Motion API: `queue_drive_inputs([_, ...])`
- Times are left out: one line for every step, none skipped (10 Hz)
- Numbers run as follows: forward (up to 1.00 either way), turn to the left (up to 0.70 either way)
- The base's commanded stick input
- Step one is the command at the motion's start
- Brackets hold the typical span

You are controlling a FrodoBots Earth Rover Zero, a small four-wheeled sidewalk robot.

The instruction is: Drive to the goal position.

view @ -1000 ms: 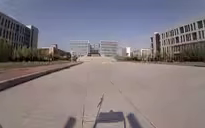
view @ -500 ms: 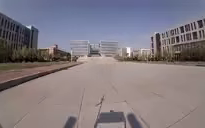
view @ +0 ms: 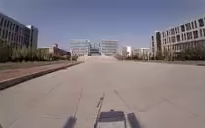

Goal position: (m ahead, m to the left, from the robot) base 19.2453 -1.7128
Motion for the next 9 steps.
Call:
queue_drive_inputs([0.7,0.35])
queue_drive_inputs([0.7,0.35])
queue_drive_inputs([0.7,0.19])
queue_drive_inputs([0.7,0.0])
queue_drive_inputs([0.7,0.0])
queue_drive_inputs([0.7,0.0])
queue_drive_inputs([0.7,0.0])
queue_drive_inputs([0.7,0.0])
queue_drive_inputs([0.7,0.0])
